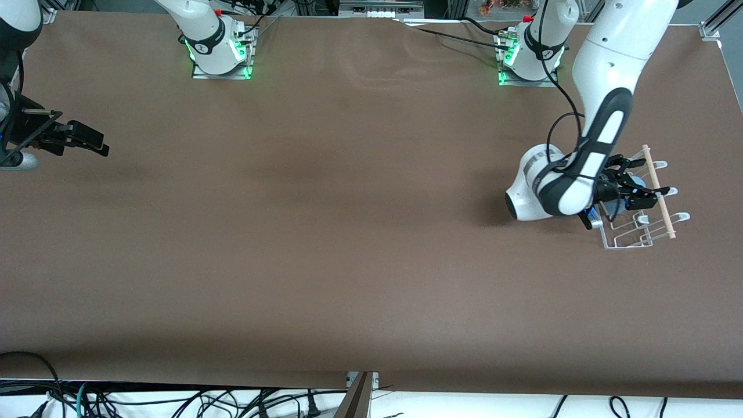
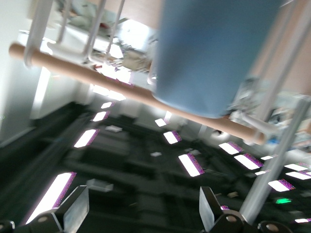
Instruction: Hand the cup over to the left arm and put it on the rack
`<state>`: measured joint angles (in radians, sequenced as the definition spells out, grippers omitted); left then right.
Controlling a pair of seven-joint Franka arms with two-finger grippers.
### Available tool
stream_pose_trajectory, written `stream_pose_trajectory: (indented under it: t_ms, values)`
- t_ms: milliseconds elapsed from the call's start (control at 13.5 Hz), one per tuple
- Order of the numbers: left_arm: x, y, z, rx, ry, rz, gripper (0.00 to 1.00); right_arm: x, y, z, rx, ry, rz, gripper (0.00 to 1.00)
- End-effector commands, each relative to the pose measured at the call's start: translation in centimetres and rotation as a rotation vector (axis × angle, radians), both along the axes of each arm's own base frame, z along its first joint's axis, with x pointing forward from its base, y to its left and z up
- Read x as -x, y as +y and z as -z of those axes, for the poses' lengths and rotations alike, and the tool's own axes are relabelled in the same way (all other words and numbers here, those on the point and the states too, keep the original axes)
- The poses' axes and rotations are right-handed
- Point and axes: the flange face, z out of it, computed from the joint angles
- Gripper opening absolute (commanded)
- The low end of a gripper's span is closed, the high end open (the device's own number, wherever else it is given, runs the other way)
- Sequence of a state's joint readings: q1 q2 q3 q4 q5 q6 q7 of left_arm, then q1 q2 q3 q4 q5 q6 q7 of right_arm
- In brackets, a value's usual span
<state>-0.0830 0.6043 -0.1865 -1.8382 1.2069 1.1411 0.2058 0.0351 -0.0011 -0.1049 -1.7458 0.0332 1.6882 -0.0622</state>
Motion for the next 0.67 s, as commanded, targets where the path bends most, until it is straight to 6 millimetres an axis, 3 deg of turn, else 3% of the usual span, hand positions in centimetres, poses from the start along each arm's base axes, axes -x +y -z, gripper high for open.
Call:
stream_pose_trajectory:
  t_ms: [0,148,296,370,593]
  values:
    - [-3.7,-1.2,-7.5,0.175,-0.169,-0.186,1.00,-0.4,2.8,-0.6,0.008,-0.002,-0.047,0.99]
    - [-5.7,-2.5,-12.0,0.337,-0.273,-0.303,1.00,-0.5,4.0,-0.7,0.012,-0.005,-0.074,0.99]
    - [-6.8,-3.4,-15.7,0.480,-0.345,-0.388,1.00,-0.7,4.5,-2.4,0.007,-0.039,-0.081,0.99]
    - [-7.4,-4.0,-18.0,0.541,-0.403,-0.418,1.00,-0.7,5.9,-3.1,0.016,-0.054,-0.108,0.99]
    - [-8.3,-5.6,-23.4,0.722,-0.568,-0.536,1.00,-0.9,6.0,-3.4,0.037,-0.064,-0.112,0.99]
